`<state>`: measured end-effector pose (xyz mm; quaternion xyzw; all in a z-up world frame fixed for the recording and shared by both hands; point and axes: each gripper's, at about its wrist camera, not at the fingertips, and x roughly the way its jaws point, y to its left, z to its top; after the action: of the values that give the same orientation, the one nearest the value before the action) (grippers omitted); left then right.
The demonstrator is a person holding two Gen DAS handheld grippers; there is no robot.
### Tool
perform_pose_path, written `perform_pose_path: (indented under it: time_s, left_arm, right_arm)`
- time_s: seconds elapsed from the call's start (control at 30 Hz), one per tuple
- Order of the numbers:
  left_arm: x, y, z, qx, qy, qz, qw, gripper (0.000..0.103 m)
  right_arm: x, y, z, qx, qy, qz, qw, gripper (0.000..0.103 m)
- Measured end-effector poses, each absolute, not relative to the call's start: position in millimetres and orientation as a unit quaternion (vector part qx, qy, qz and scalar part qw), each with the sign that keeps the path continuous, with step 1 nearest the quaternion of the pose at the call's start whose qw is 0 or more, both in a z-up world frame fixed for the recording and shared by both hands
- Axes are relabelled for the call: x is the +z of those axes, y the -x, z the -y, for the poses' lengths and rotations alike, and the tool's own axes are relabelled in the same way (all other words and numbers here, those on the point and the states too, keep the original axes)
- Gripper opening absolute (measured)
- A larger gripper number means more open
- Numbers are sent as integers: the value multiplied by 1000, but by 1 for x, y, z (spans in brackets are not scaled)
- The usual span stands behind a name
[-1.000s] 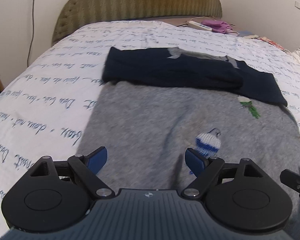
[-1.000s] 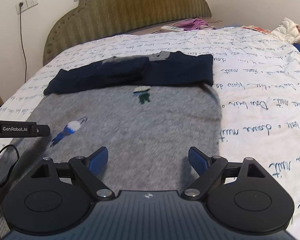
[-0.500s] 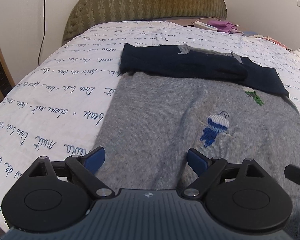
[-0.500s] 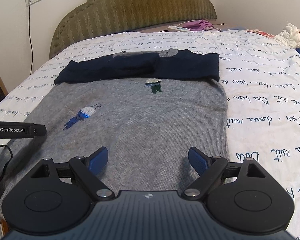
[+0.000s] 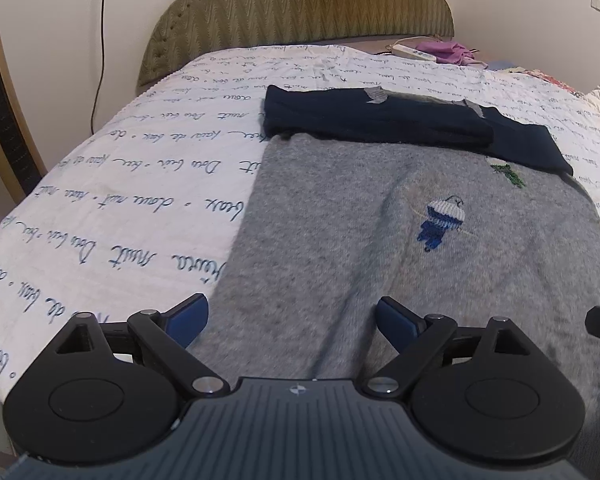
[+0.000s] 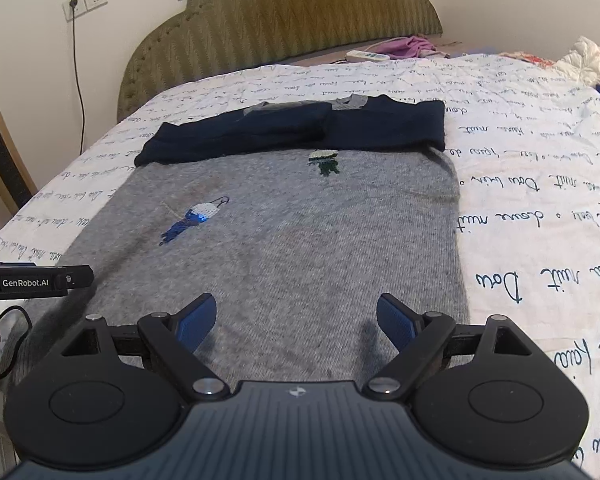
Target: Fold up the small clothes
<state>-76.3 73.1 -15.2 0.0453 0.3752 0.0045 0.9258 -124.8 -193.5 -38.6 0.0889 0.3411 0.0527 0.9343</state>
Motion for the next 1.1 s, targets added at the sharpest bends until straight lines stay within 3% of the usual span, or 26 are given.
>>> perform_pose_path:
  time_s: [0.23,0.63,0.93,1.07,1.1]
  left_arm:
    - [-17,89,-79,4,-54,-377,925,96]
    - [-17,115,-126,-57,-24,-377,924,93]
    - [-19,130,-164,-106,-25,-384,917,84]
    - [-29,129,-173,-147,8,-417,897,64]
    - [-31,129,-173,-153,13,-420,895,64]
  right_arm:
    - [-41,137,177,48,-31,-341,938,88]
    - [-44,157,201,80,-76,-339,935,88]
    - [-47,176,229,64,-100,-342,932,88]
    - [-51,182,252,53,-137,-347,926,88]
    - [-52,184,259,51,-150,-348,924,88]
